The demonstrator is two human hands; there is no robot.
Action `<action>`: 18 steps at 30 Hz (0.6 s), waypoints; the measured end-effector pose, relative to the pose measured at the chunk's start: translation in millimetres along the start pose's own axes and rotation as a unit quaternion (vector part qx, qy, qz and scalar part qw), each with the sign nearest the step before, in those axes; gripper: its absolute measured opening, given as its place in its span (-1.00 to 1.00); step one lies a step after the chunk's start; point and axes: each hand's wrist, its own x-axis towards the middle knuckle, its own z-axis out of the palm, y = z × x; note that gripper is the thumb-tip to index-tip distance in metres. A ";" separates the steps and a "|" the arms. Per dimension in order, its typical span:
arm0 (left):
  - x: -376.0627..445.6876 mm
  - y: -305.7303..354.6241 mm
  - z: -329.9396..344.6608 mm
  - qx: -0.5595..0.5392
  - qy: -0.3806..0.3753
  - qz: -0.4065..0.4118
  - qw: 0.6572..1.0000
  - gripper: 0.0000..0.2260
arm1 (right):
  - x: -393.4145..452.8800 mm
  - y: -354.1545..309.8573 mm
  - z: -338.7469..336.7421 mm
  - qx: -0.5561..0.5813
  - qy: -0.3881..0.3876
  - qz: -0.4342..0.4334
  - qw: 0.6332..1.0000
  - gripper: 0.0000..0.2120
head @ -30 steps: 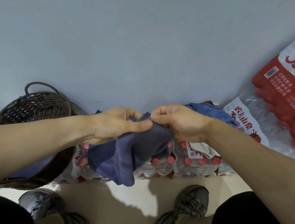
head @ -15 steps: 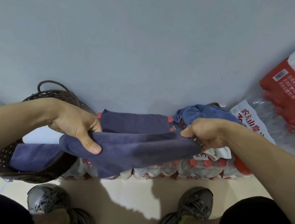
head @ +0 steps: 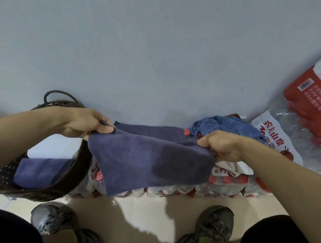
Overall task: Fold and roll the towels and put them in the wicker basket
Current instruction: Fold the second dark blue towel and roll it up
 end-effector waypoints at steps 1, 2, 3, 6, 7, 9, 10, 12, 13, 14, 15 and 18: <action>6.7 -1.8 0.6 -0.006 0.043 0.000 0.999 -0.88 | 6.8 0.0 0.8 0.030 0.028 -0.011 0.999 -0.85; 13.8 -3.7 -0.1 0.003 0.077 -0.003 0.997 -0.85 | 13.6 -0.2 2.1 0.056 0.053 -0.016 0.997 -0.82; 19.8 -4.1 -1.0 0.021 0.099 -0.008 0.995 -0.82 | 19.6 -1.4 4.4 0.081 0.072 -0.019 0.994 -0.78; 36.1 4.1 -7.5 0.110 0.119 -0.011 0.987 -0.81 | 39.7 -5.0 12.2 0.119 0.105 -0.028 0.987 -0.72; 42.6 7.0 -9.8 0.131 0.130 -0.004 0.983 -0.82 | 46.9 -6.5 14.6 0.111 0.116 -0.024 0.987 -0.71; 58.1 9.0 -13.0 0.197 0.159 0.020 0.967 -0.87 | 64.5 -8.7 17.0 0.101 0.146 -0.010 0.984 -0.73; 64.9 8.8 -13.1 0.234 0.169 0.030 0.957 -0.89 | 73.7 -9.1 17.6 0.111 0.160 -0.006 0.981 -0.75; 79.3 4.6 -12.9 0.273 0.173 0.040 0.945 -0.90 | 91.2 -13.4 18.5 0.129 0.186 0.004 0.974 -0.83; 88.0 0.6 -13.7 0.284 0.169 0.040 0.943 -0.88 | 101.5 -14.0 19.0 0.120 0.202 0.001 0.972 -0.84; 96.3 -2.7 -14.4 0.300 0.170 0.041 0.938 -0.86 | 111.9 -14.4 19.9 0.103 0.225 -0.009 0.969 -0.82; 104.3 -5.2 -15.4 0.313 0.174 0.040 0.933 -0.84 | 121.1 -15.8 21.6 0.094 0.235 -0.018 0.967 -0.81; 127.7 -12.5 -18.9 0.335 0.189 0.040 0.922 -0.90 | 141.1 -23.9 28.6 -0.007 0.241 0.002 0.970 -0.73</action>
